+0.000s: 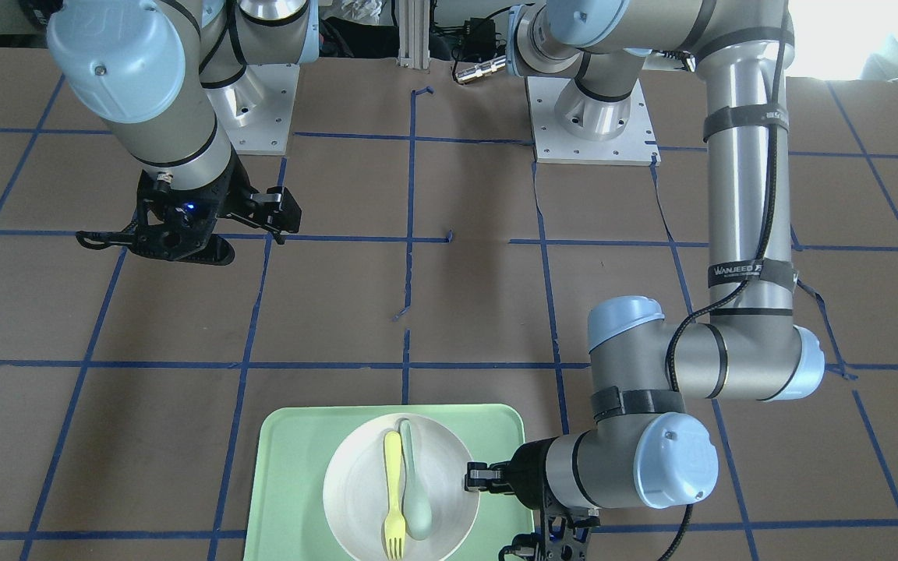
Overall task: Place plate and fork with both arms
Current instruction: 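Carry the white plate with the left gripper onto the mint-green tray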
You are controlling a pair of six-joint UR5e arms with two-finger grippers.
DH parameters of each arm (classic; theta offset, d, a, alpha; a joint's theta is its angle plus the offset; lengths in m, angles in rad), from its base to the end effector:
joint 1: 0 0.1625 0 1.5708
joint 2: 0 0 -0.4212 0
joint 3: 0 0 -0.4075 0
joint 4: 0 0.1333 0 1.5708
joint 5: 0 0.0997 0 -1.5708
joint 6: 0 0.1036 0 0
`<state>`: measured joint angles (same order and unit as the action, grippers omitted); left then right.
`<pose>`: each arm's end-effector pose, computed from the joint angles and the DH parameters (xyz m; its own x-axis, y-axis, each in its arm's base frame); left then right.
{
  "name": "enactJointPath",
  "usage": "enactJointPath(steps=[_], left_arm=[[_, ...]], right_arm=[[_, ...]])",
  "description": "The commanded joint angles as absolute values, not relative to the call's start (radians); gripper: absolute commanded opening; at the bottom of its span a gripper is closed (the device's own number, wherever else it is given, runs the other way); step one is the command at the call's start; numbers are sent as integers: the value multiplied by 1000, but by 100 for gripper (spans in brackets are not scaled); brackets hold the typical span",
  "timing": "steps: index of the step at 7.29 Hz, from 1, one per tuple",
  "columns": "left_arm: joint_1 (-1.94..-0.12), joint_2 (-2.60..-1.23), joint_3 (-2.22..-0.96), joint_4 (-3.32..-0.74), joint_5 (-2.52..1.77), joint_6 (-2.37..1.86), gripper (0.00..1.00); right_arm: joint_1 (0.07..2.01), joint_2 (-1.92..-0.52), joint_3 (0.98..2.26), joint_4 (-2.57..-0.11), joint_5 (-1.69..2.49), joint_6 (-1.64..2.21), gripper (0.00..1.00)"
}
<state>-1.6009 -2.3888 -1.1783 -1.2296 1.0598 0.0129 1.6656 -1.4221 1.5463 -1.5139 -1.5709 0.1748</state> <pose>-0.2071 -0.7644 0.1838 -0.8726 -0.0021 0.4884 0.0413 0.9961 0.0779 0.1844 -0.5311 0.4087 -0.9965 0.0771 0.0314 0.0814 0.9808 0.1773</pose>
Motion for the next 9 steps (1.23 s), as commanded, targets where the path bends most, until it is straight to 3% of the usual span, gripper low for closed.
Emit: enactJointPath(steps=[1,2,3,4,5,6,9], left_arm=[[-1618,-2416,-1173,-1226,1065,6,0],[-1621,-2418,-1177,-1226,1065,5,0],[-1621,-2419,-1180,-1223,1065,3,29],[-1621,-2422,-1183,-1223,1065,-1,38],[-1621,-2410,-1183,-1210,1065,-2,92],[-1617,-2367,-1190,-1203,1077,-8,100],[-1573,-2179,-1261,-1369,1342,61,100]], right_arm=[[1666,-1422,1546,-1514,-1571,176,100],[1666,-1422,1546,-1516,-1569,175,100],[1666,-1422,1546,-1522,-1569,175,100],[1666,-1422,1542,-1535,-1569,175,100],[1666,-1422,1534,-1548,-1569,175,100],[1666,-1417,1534,-1631,-1568,184,100],[1672,-1263,1516,-2021,-1499,222,100]])
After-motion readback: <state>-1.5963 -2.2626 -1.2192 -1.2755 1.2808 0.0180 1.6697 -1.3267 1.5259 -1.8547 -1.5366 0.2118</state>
